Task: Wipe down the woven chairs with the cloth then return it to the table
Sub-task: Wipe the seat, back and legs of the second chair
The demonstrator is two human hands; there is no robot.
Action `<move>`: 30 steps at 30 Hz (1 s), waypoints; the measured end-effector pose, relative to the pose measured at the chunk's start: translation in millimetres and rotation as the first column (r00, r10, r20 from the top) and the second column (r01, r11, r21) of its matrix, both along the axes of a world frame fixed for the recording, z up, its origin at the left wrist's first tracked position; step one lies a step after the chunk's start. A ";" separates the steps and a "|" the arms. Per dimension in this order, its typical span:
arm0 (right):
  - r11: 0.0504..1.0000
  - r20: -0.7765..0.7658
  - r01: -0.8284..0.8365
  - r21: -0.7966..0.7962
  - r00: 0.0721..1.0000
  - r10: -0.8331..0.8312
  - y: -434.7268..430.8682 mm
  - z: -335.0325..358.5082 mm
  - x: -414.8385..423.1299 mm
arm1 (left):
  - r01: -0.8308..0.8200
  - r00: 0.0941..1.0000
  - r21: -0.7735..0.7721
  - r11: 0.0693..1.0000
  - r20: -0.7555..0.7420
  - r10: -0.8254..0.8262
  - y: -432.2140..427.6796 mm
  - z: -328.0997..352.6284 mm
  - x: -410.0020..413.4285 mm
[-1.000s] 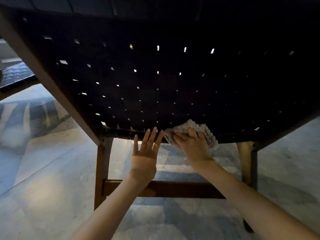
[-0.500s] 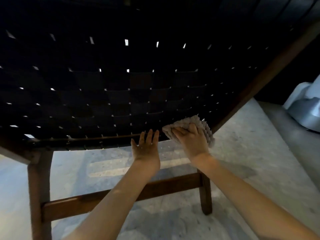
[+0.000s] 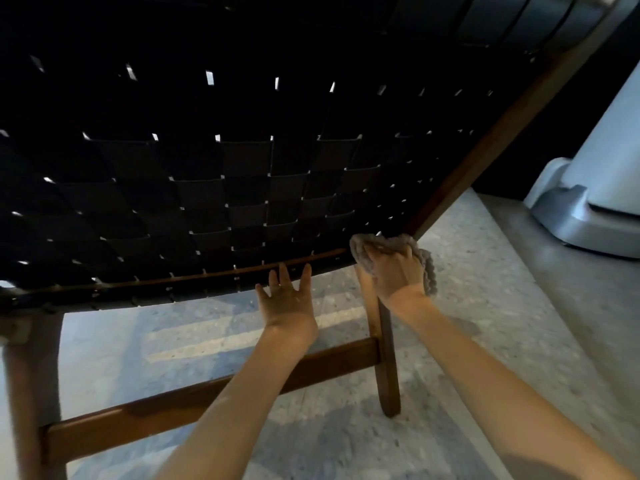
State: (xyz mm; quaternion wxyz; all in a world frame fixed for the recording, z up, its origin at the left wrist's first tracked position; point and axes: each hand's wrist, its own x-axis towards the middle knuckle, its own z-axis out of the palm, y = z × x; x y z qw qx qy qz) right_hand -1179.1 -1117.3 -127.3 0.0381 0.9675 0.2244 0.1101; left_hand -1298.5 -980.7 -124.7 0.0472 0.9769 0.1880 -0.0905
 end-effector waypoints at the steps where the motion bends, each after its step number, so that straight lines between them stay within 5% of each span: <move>1: 0.999 0.032 -0.039 -0.019 0.999 0.040 -5.1 4.8 -8.3 | -0.003 1.000 -0.008 1.000 0.020 0.004 0.7 2.4 -1.2; 6: 0.985 0.334 -0.173 -0.005 0.928 0.164 -36.2 54.3 -44.6 | 0.005 0.995 -0.001 1.000 0.100 -0.005 2.4 11.3 -4.9; 12: 0.987 0.765 -0.136 0.088 0.644 0.021 -68.9 137.8 -66.8 | 0.023 0.999 0.007 1.000 0.025 -0.024 5.2 7.2 -10.4; 17: 0.991 0.716 -0.029 0.127 0.695 -0.071 -70.5 171.9 -50.9 | 0.017 0.998 0.018 1.000 0.063 -0.018 6.2 5.3 -7.0; 22: 0.983 0.666 0.183 -0.010 0.735 -0.130 -53.8 163.2 -47.8 | 0.008 0.996 0.015 1.000 0.091 -0.009 6.9 2.8 -4.6; 26: 0.979 0.624 0.107 0.175 0.757 -0.194 -44.7 146.6 -35.4 | 0.011 0.994 0.023 1.000 0.112 -0.014 9.1 5.4 -3.3; 28: 0.986 0.667 0.117 0.117 0.726 -0.165 -41.2 128.8 -31.4 | 0.015 0.988 0.022 1.000 0.153 -0.019 12.4 5.9 -3.2; 30: 0.998 0.552 0.066 0.010 0.832 -0.061 -35.4 97.4 -26.0 | 0.025 0.981 0.043 0.999 0.193 -0.033 16.7 6.0 -4.0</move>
